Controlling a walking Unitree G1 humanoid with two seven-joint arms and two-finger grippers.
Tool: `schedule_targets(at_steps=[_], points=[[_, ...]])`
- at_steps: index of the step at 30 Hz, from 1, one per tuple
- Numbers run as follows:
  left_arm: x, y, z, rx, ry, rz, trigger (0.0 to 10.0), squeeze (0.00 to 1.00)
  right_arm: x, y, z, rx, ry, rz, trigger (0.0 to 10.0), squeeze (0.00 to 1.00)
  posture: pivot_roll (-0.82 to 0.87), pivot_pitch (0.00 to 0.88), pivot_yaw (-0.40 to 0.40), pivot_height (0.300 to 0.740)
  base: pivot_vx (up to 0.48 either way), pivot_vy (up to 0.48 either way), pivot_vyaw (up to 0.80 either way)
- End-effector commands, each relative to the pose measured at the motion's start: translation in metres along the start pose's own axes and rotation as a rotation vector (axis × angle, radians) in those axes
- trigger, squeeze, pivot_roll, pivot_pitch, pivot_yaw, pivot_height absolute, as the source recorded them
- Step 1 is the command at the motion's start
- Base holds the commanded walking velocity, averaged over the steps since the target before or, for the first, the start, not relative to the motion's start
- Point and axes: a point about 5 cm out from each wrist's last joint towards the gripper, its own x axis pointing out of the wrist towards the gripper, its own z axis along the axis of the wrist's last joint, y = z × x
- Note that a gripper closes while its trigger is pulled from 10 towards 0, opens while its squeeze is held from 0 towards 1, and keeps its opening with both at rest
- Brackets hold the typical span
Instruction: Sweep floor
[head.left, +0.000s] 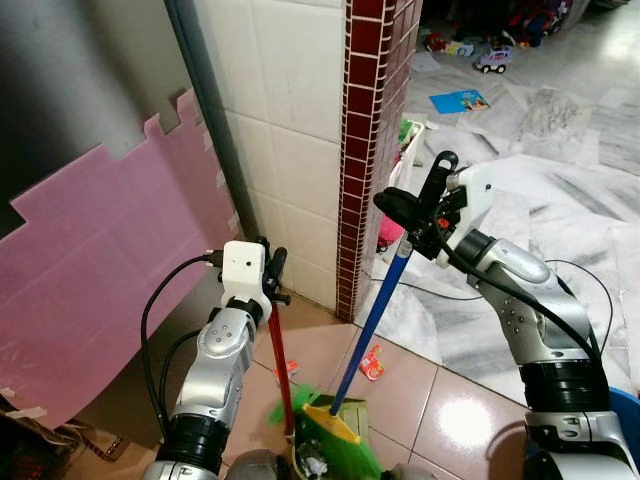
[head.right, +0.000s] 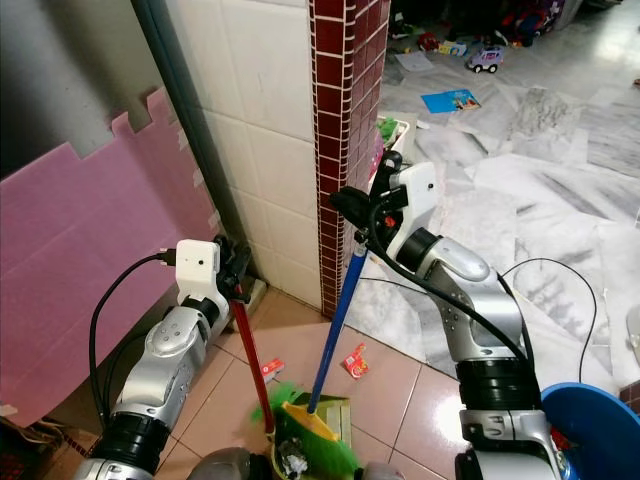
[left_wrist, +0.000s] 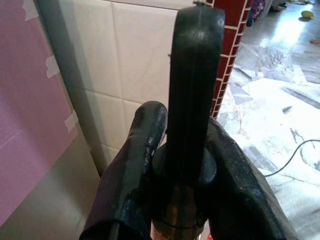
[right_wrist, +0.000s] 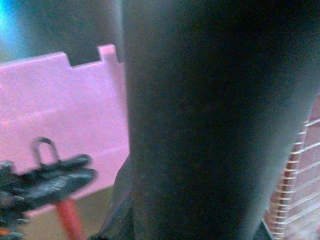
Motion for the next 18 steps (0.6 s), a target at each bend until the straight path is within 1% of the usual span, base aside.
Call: schedule_targets(at_steps=[1, 3, 4, 8, 9, 10, 11, 12, 13, 15, 17, 18], points=[[0.0, 0.0, -0.004, 0.006, 0.023, -0.009, 10.0, 0.0, 0.002, -0.006, 0.018, -0.142, -0.048, -0.038, 10.0, 0.0, -0.04, 0.0, 0.06, 0.74, 0.0, 0.0, 0.0], [-0.001, 0.0, -0.004, 0.006, 0.021, -0.007, 10.0, 0.0, 0.002, -0.01, 0.024, -0.144, -0.111, -0.087, 10.0, 0.0, -0.04, 0.0, 0.06, 0.74, 0.0, 0.0, 0.0], [-0.002, 0.0, -0.003, -0.005, 0.015, -0.009, 10.0, 0.0, 0.0, -0.008, 0.025, -0.144, -0.123, -0.085, 10.0, 0.0, -0.04, 0.0, 0.06, 0.74, 0.0, 0.0, 0.0], [-0.003, 0.001, -0.001, -0.027, -0.005, -0.013, 10.0, 0.0, -0.004, -0.005, 0.022, -0.152, -0.136, -0.103, 10.0, 0.0, -0.04, 0.0, 0.059, 0.74, 0.0, 0.0, 0.0], [-0.004, 0.001, 0.0, -0.033, -0.014, -0.005, 10.0, 0.0, -0.007, -0.007, 0.019, -0.153, -0.148, -0.17, 10.0, 0.0, -0.04, 0.0, 0.059, 0.74, 0.0, 0.0, 0.0], [-0.004, 0.001, 0.0, -0.033, -0.014, -0.005, 10.0, 0.0, -0.007, -0.007, 0.019, -0.153, -0.148, -0.17, 10.0, 0.0, -0.04, 0.0, 0.059, 0.74, 0.0, 0.0, 0.0], [-0.005, 0.002, 0.0, -0.015, -0.017, 0.007, 10.0, 0.0, -0.01, -0.009, 0.013, -0.181, -0.153, -0.256, 10.0, 0.0, -0.04, 0.0, 0.058, 0.74, 0.0, 0.0, 0.0], [-0.005, 0.002, 0.0, -0.015, -0.017, 0.007, 10.0, 0.0, -0.01, -0.009, 0.013, -0.181, -0.153, -0.256, 10.0, 0.0, -0.04, 0.0, 0.058, 0.74, 0.0, 0.0, 0.0], [-0.006, 0.002, -0.001, -0.018, -0.016, 0.0, 10.0, 0.0, -0.012, -0.012, 0.006, -0.215, -0.16, -0.368, 10.0, 0.0, -0.04, 0.0, 0.058, 0.74, 0.0, 0.0, 0.0], [-0.006, 0.001, 0.0, -0.022, -0.02, -0.012, 10.0, 0.0, -0.014, -0.013, 0.003, -0.214, -0.169, -0.436, 10.0, 0.0, -0.04, 0.0, 0.057, 0.74, 0.0, 0.0, 0.0], [-0.008, -0.003, 0.003, -0.034, -0.035, -0.037, 10.0, 0.0, -0.015, -0.014, -0.001, -0.173, -0.181, -0.531, 10.0, 0.0, -0.04, 0.0, 0.056, 0.74, 0.0, 0.0, 0.0], [-0.008, -0.003, 0.004, -0.036, -0.04, -0.044, 10.0, 0.0, -0.014, -0.012, -0.003, -0.169, -0.18, -0.542, 10.0, 0.0, -0.04, 0.0, 0.055, 0.74, 0.0, 0.0, 0.0]])
